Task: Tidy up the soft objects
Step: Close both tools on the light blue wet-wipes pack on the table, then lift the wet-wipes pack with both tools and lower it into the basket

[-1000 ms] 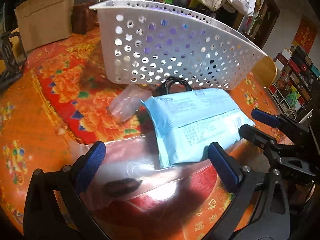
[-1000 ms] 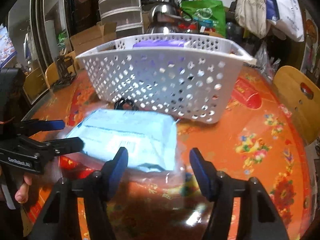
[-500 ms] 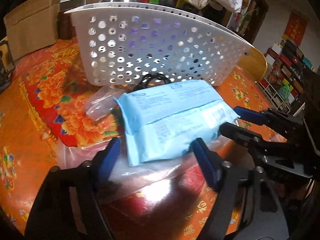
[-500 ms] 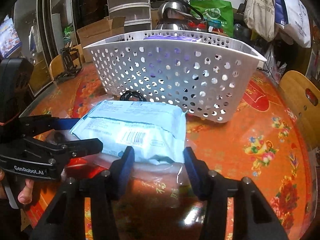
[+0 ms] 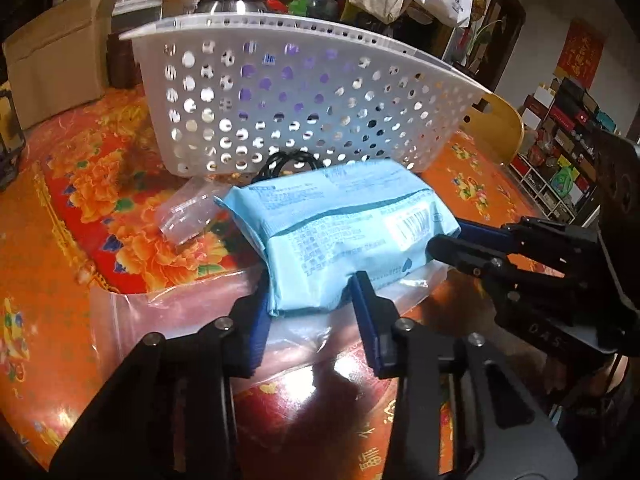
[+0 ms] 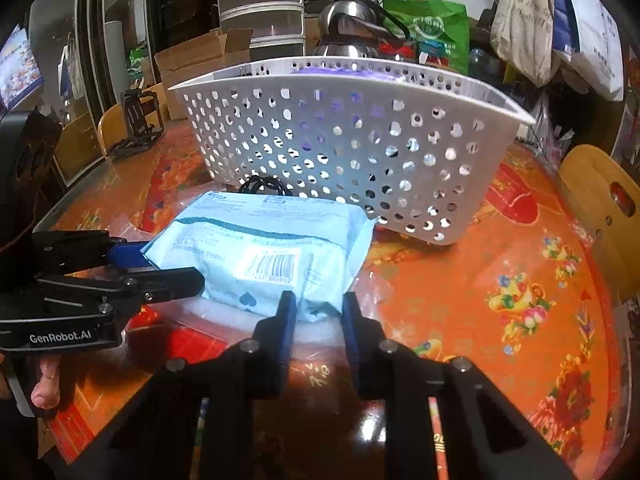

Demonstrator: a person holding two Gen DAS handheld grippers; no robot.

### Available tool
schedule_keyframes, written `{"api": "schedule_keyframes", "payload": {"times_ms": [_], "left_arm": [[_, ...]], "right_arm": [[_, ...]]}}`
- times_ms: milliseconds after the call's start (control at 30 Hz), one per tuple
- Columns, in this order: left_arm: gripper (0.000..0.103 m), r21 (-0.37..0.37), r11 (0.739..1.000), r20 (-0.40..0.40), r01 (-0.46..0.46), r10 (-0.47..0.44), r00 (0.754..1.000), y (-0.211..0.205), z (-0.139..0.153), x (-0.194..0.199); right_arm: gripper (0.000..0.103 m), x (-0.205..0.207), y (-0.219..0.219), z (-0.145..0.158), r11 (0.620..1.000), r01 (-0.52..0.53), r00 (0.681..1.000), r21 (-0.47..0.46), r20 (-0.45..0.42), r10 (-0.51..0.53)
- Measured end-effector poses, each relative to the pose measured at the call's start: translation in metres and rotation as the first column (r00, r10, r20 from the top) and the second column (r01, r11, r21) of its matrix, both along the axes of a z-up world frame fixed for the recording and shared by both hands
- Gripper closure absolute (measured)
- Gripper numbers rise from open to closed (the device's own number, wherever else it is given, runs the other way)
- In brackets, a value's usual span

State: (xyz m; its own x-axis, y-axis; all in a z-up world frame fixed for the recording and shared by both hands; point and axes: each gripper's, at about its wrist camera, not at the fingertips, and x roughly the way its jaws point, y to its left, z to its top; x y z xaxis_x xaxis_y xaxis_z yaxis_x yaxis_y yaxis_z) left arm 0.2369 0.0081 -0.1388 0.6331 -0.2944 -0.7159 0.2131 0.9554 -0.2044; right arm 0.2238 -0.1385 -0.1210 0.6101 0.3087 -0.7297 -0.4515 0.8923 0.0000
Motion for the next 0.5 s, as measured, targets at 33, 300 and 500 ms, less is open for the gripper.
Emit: {"api": "schedule_keyframes", "payload": {"times_ms": [33,300,500], "left_arm": [[0.069,0.004,1.000,0.004,0.000,0.000,1.000,-0.001,0.001,-0.001],[0.072,0.033,0.999,0.070,0.008,-0.010,0.998,-0.006,0.013,-0.015],[0.073,0.023,1.000,0.100,0.011,-0.013,0.995,-0.005,0.022,-0.023]], "right_arm": [[0.084,-0.001,0.000,0.000,1.000,0.001,1.000,-0.007,0.005,-0.001],[0.088,-0.014,0.004,0.005,0.999,0.008,0.998,-0.035,0.064,-0.006],[0.089,-0.025,0.005,0.012,0.999,0.008,0.995,-0.032,0.096,-0.004]]}}
